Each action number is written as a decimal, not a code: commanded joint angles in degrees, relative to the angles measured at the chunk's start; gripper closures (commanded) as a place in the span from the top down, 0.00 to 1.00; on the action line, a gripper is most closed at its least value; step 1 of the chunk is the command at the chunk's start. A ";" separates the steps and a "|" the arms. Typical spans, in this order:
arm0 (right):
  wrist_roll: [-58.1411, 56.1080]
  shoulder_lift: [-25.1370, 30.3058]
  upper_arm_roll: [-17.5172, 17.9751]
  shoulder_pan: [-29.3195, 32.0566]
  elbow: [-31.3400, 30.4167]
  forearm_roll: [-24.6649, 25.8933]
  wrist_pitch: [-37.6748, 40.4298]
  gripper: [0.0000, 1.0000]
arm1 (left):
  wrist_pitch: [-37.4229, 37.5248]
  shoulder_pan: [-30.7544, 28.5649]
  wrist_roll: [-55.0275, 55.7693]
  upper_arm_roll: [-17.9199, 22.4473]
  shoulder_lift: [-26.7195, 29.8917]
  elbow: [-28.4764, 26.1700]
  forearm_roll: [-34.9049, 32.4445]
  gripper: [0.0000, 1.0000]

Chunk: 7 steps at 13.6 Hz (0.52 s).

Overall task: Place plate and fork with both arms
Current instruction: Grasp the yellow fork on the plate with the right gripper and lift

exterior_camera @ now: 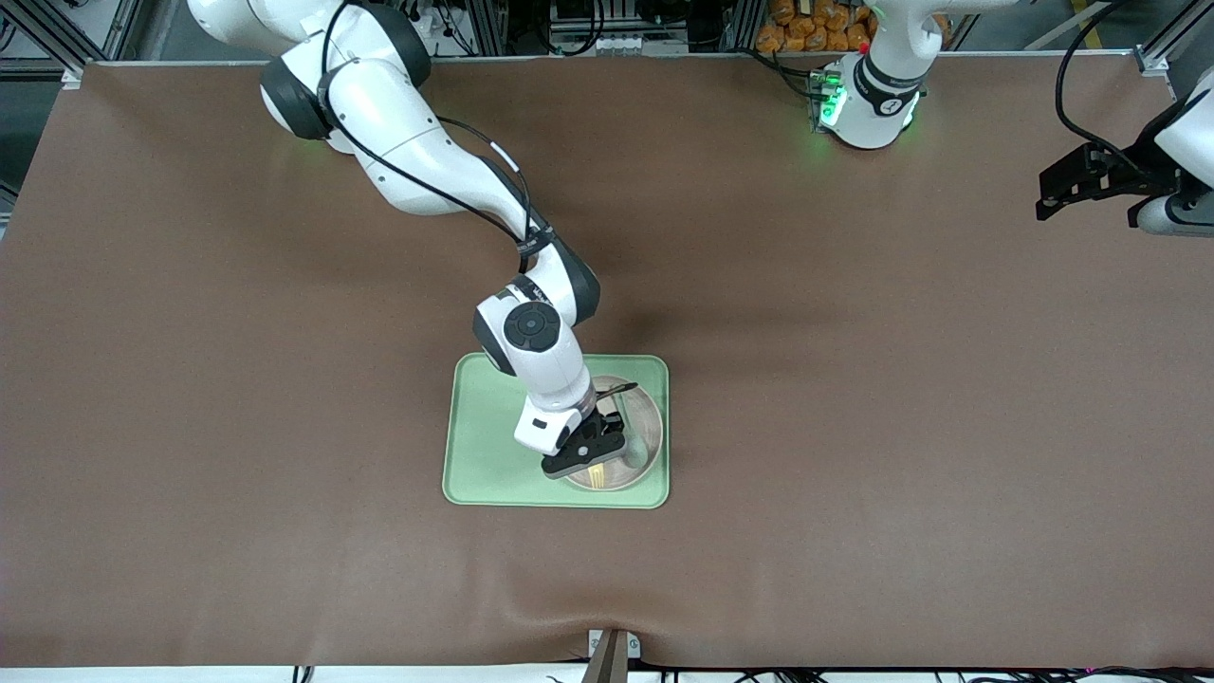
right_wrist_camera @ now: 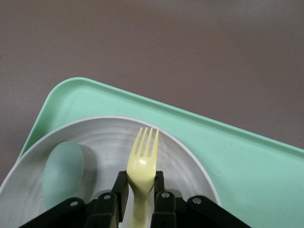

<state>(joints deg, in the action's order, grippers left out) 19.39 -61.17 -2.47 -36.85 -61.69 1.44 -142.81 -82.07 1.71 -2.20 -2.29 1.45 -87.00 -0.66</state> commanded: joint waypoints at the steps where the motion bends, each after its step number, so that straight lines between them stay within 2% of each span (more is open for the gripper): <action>1: 1.27 1.76 0.53 1.07 0.26 -0.29 2.27 0.06 | -0.37 -0.31 0.35 -0.09 0.57 0.16 0.84 1.00; 5: 0.92 3.77 0.18 4.06 0.17 -4.51 3.41 0.05 | -1.33 -0.22 0.35 -0.09 0.31 0.08 1.19 1.00; 7: -0.13 5.10 1.23 7.48 -0.53 -4.69 5.07 0.06 | -1.60 -0.22 0.35 -0.17 0.05 -0.28 2.06 1.00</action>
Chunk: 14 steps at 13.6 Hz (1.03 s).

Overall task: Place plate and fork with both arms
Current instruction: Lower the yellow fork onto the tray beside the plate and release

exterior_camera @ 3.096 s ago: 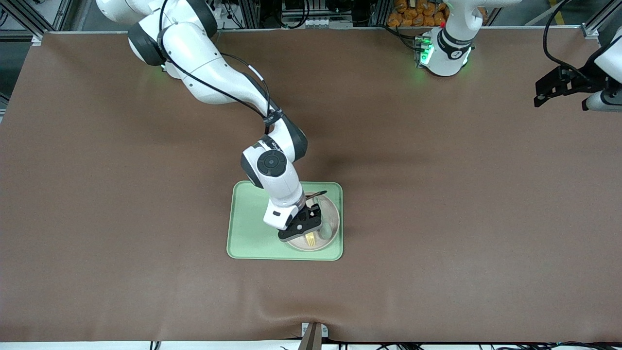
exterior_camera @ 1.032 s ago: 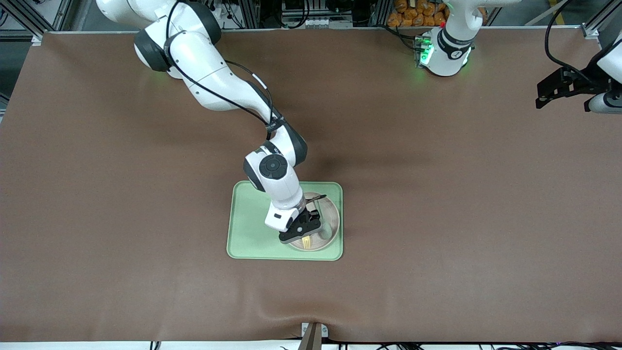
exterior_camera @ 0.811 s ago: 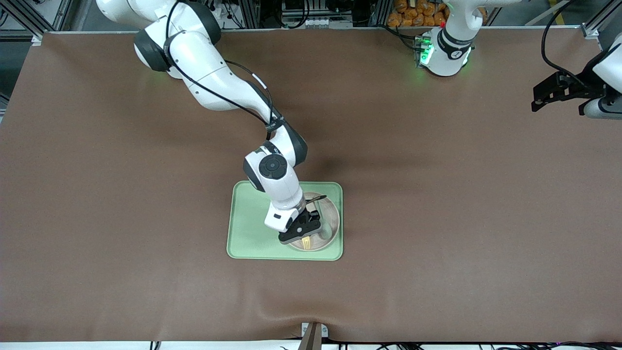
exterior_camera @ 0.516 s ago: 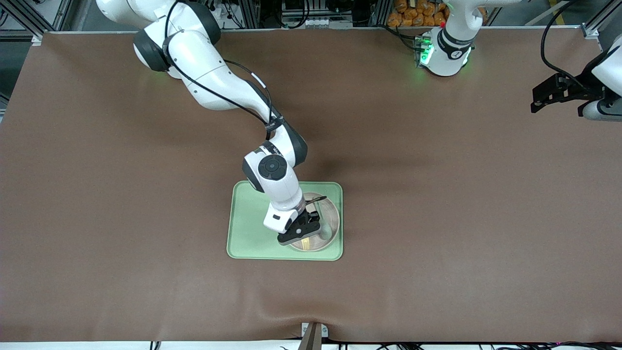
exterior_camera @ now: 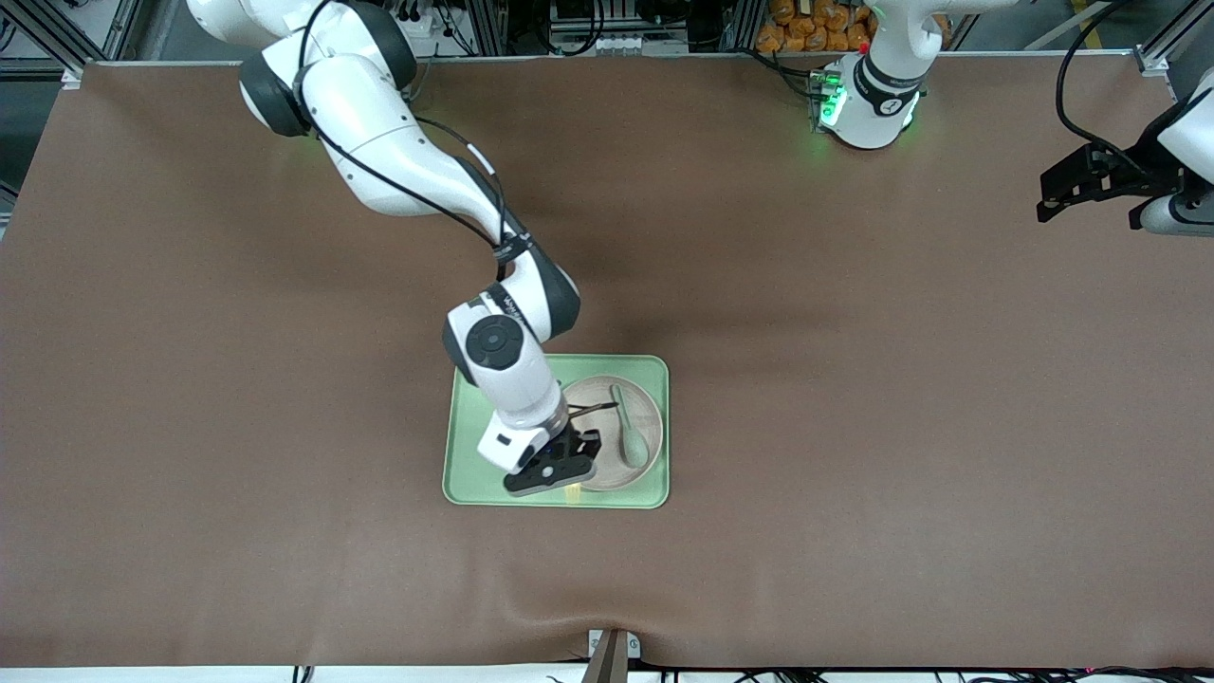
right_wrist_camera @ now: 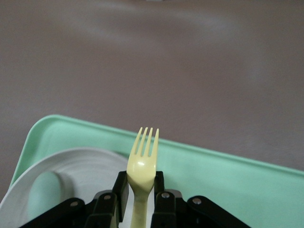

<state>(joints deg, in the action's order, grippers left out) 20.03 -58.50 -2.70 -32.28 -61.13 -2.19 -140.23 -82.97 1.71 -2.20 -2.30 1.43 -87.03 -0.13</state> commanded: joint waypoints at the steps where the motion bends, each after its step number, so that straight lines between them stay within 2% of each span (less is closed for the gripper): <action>1: -1.65 2.86 2.77 5.10 -1.01 -1.06 5.64 0.06 | -1.05 -0.22 0.35 -0.16 0.07 -0.51 2.06 1.00; 2: -4.18 3.99 4.70 7.56 -1.35 -0.97 7.24 0.06 | -1.32 -0.22 0.35 -0.16 0.07 -0.60 2.33 1.00; 3: -6.56 5.48 6.20 9.32 -4.58 -0.97 6.64 0.06 | -1.58 -0.22 0.44 -0.08 0.07 -0.86 2.33 1.00; 9: -6.58 9.97 6.57 10.39 -21.02 -0.97 -3.72 0.08 | -2.20 -0.22 0.79 0.10 0.16 -1.56 1.98 1.00; 14: -5.62 11.56 6.57 10.30 -25.17 -0.97 -5.40 0.08 | -2.11 -0.22 0.79 0.10 0.33 -1.83 1.63 1.00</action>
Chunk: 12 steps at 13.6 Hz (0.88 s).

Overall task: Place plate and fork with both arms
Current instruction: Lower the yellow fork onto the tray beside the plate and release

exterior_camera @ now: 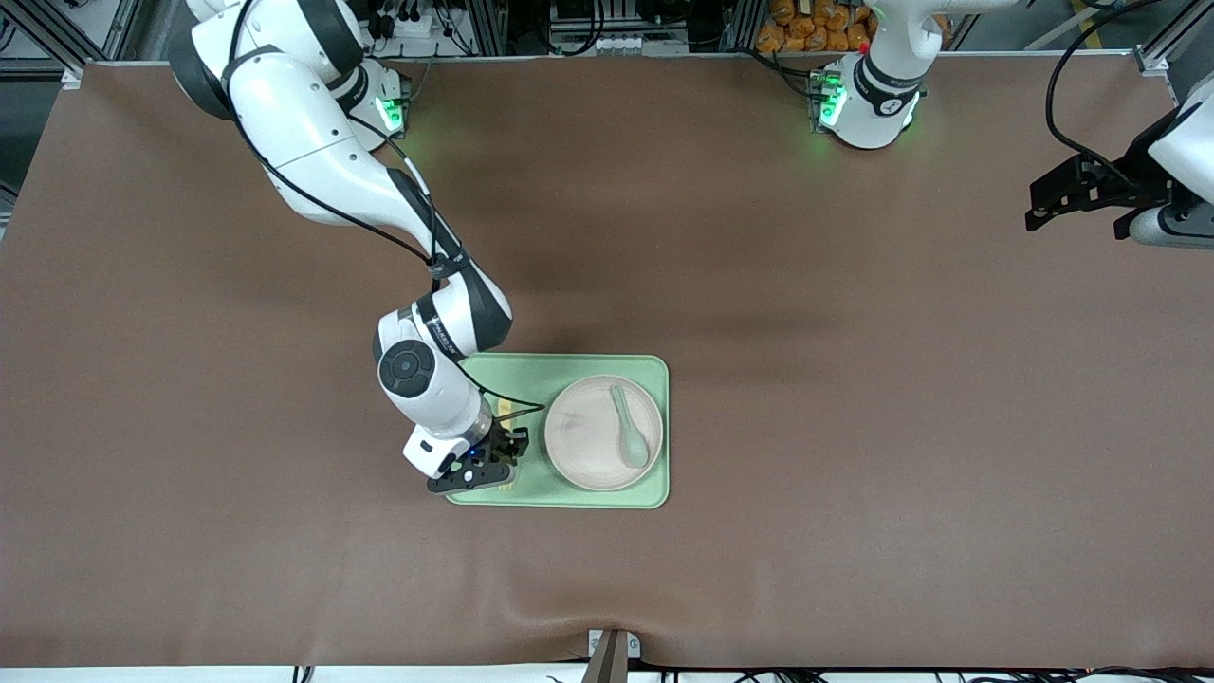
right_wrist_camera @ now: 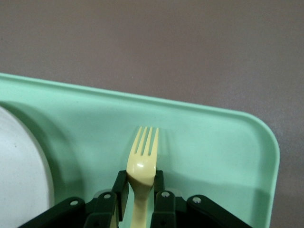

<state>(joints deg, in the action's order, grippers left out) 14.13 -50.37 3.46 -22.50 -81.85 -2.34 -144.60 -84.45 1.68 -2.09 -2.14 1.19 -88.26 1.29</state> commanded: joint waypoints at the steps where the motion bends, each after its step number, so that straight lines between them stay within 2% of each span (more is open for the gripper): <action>1: 0.29 3.35 0.41 0.53 -4.55 -0.83 -1.04 0.08 | -0.54 -0.18 0.69 -0.06 0.56 -0.68 0.20 1.00; 2: 0.37 3.43 0.41 0.53 -4.81 -0.83 -0.95 0.13 | -0.37 -0.18 0.77 -0.06 0.56 -0.69 0.20 1.00; 4: 0.55 3.52 0.49 0.53 -4.81 -0.83 -0.95 0.74 | -0.36 -0.18 0.77 -0.06 0.65 -0.69 0.20 1.00; 5: 0.99 3.52 0.67 0.44 -4.64 -0.83 -0.95 1.00 | -0.28 -0.18 0.77 -0.06 0.57 -0.69 0.20 1.00; 8: 0.81 3.52 0.84 0.35 -2.71 -0.91 0.36 1.00 | -0.19 -0.18 0.77 -0.06 0.65 -0.86 0.20 1.00; 12: 1.69 3.96 0.76 0.70 3.53 -0.91 9.93 1.00 | -0.19 -0.10 0.77 -0.15 0.65 -1.04 0.12 1.00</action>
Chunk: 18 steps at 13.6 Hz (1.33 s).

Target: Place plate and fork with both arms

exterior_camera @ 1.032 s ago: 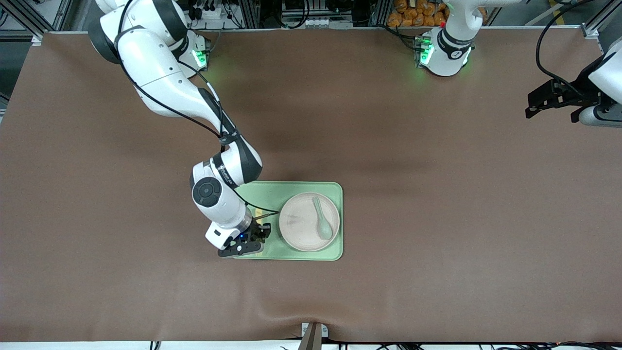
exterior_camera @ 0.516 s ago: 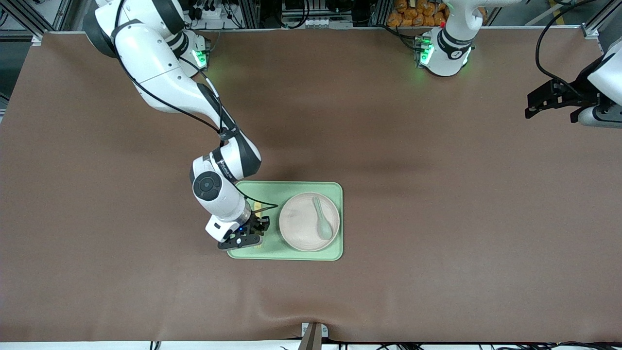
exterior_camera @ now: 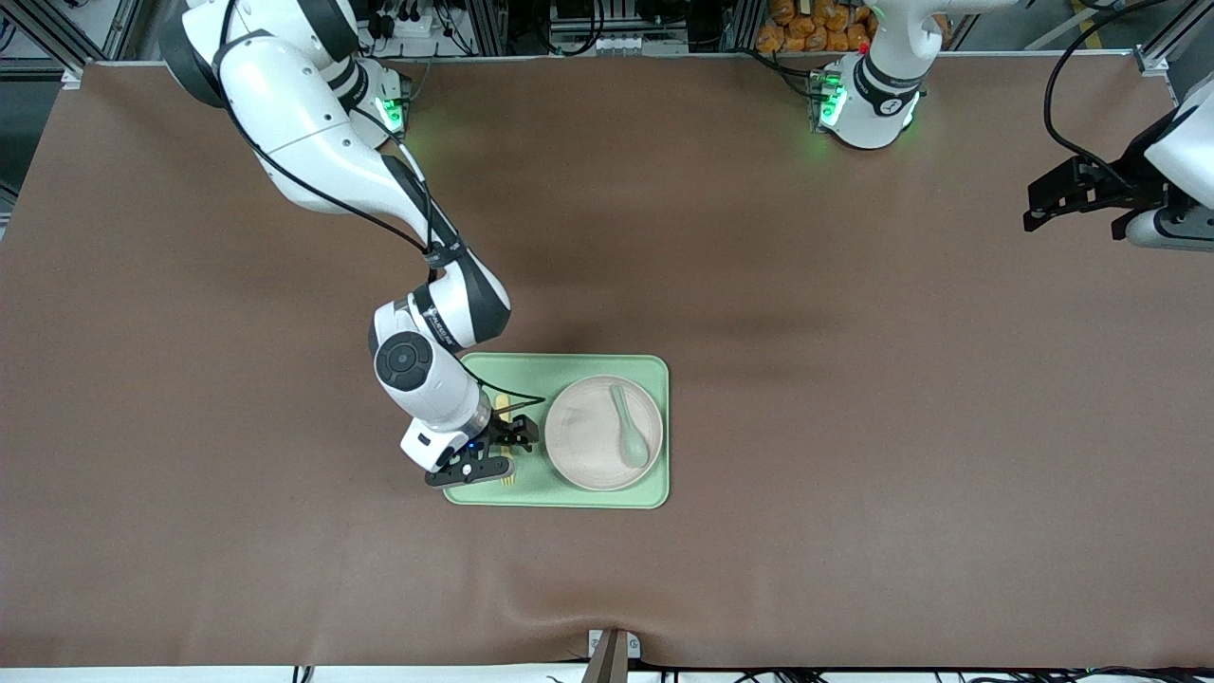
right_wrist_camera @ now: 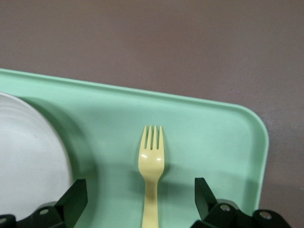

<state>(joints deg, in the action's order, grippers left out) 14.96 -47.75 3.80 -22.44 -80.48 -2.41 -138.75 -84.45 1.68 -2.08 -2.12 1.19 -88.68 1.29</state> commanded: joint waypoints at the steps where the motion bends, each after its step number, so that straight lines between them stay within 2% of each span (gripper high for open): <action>1: 1.20 3.17 0.34 1.25 3.39 -0.85 6.54 1.00 | -0.19 -0.18 0.76 -0.16 0.65 -0.62 0.12 1.00; 5: 0.59 10.37 -0.10 5.03 3.49 -0.50 14.54 1.00 | -0.19 -0.18 0.76 -0.16 0.39 -0.62 0.12 1.00; 11: 0.68 22.06 -0.28 14.51 3.31 0.29 35.28 1.00 | 0.60 -0.36 0.76 0.10 1.09 -0.53 0.12 1.00; 13: -0.37 25.84 -0.11 18.55 2.96 0.99 38.37 1.00 | 0.69 -2.63 0.50 -0.25 1.53 -0.36 0.03 1.00; 16: -6.70 31.03 0.16 24.00 2.79 0.65 45.57 1.00 | 0.69 -2.82 0.50 -0.07 1.80 -0.36 0.03 1.00; 18: -6.35 36.90 0.07 24.02 -0.09 0.65 46.38 1.00 | 0.69 -2.64 0.67 -0.25 1.80 -0.36 0.03 1.00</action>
<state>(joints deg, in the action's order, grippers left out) 8.72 -17.66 2.62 0.93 -75.40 -1.84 -92.72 -84.29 -0.97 -2.00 -1.99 2.10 -88.77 1.29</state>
